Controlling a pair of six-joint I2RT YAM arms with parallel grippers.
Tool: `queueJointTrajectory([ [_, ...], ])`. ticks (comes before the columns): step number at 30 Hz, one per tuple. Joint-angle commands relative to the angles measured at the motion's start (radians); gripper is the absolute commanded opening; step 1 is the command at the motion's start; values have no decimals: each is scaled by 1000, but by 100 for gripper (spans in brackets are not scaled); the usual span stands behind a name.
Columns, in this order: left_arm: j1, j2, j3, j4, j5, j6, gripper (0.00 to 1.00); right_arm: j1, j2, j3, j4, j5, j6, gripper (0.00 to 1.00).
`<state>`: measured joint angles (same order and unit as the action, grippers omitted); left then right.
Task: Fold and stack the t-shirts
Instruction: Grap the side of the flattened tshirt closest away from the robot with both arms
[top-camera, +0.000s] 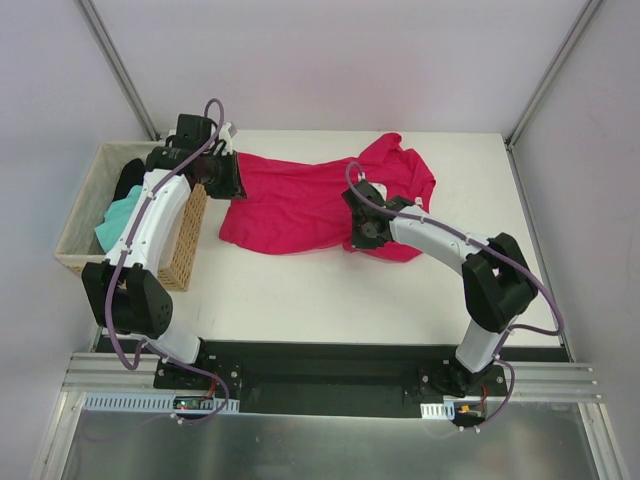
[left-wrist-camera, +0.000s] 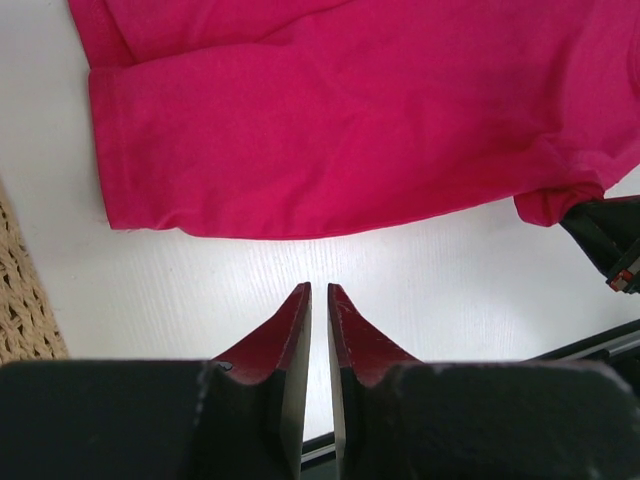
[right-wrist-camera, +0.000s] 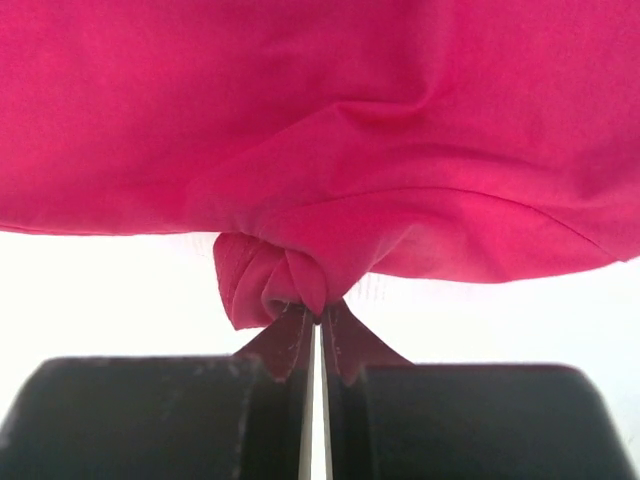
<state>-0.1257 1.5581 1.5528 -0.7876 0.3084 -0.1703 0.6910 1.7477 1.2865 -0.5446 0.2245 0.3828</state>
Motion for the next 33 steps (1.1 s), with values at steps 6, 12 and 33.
queueJointTrajectory([
  [6, -8, 5, 41, 13, 23, 18, 11, 42, -24, 79, -74, 58, -54, 1],
  [12, -8, 2, 21, 25, 26, 15, 11, 76, -22, 122, -107, 108, -88, 1],
  [33, -8, -49, -33, 37, 31, 23, 11, 67, 33, 146, -164, 183, -143, 38],
])
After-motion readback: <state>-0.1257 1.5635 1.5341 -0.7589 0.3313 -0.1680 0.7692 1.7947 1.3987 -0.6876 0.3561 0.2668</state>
